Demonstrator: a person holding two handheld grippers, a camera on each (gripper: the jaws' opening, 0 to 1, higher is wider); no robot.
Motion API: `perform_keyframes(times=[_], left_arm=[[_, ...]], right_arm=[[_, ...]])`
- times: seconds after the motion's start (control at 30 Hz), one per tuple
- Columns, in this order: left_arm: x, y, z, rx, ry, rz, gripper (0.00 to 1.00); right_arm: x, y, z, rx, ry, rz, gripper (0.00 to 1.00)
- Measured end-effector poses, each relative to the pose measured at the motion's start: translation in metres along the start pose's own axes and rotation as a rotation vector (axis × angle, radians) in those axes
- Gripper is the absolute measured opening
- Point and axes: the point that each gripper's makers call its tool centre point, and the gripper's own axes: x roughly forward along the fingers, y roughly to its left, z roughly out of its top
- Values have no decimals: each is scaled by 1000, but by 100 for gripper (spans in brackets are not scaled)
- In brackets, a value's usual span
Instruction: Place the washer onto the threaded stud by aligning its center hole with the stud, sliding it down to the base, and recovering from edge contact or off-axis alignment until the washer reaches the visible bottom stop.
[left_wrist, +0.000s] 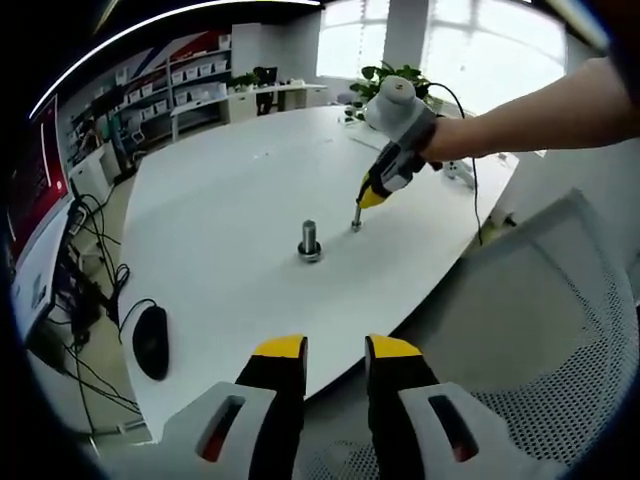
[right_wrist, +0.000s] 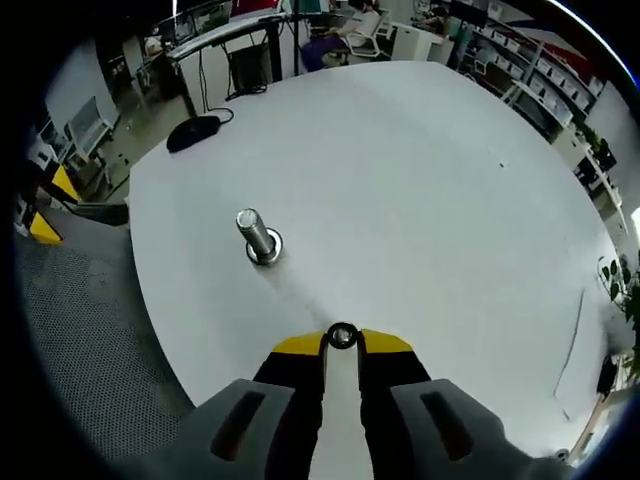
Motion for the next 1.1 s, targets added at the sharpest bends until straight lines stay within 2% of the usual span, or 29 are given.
perform_keyframes(times=[0.53, 0.83, 0.93, 1.03, 1.1], left_arm=[[0, 3, -3, -7, 10, 17, 21], [0, 7, -6, -7, 32, 35, 20], [0, 8, -7, -5, 37, 41, 20], [0, 9, -4, -14, 26, 42, 20], [-2, 10, -2, -21, 11, 47, 20]], right_arm=[[32, 4, -14, 10, 46, 27, 15], [39, 6, -19, 21, 32, 42, 19], [37, 6, -21, 34, 25, 43, 20], [26, 7, -18, 66, -20, 52, 20], [16, 5, -20, 57, -36, 48, 21]])
